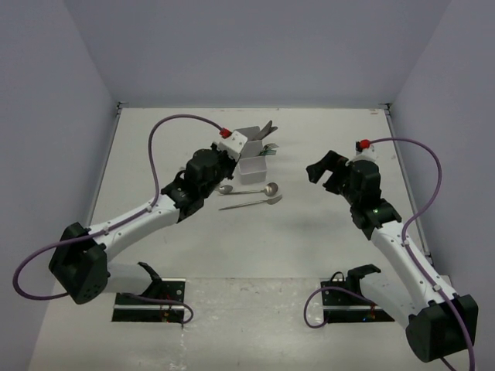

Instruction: Sort the eating utensils into containers

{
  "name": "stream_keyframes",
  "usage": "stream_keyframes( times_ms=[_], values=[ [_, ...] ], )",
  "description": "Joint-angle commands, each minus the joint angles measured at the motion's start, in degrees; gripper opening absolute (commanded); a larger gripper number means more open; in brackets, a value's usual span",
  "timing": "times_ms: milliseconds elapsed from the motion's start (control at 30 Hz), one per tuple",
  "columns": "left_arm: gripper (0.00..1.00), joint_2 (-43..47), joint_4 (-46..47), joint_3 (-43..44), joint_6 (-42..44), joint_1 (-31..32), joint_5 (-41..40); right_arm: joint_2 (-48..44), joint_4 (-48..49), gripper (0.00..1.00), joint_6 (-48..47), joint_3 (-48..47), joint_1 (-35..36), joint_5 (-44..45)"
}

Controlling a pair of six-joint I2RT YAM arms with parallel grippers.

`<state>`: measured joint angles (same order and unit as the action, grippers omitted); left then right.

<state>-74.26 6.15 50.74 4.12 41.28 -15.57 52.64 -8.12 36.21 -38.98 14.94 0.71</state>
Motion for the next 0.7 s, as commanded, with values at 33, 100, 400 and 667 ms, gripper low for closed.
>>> stream_keyframes(
  times_ms=[33,100,400,667],
  values=[
    [0.0,-7.5,26.7,4.0,13.9,-0.1,8.2,0.2,2.4,0.99,-0.4,-0.2,-1.0,3.5],
    [0.0,-11.2,28.4,9.5,14.2,-0.7,12.2,0.2,3.1,0.99,-0.3,0.2,-1.3,4.0],
    [0.0,-28.6,37.1,20.4,12.1,-2.6,18.8,2.2,3.3,0.99,-0.4,0.0,-4.3,3.3],
    [0.0,-31.5,39.5,16.7,10.0,-3.0,19.3,2.8,3.3,0.99,-1.1,-0.2,-5.4,4.0]
  ],
)
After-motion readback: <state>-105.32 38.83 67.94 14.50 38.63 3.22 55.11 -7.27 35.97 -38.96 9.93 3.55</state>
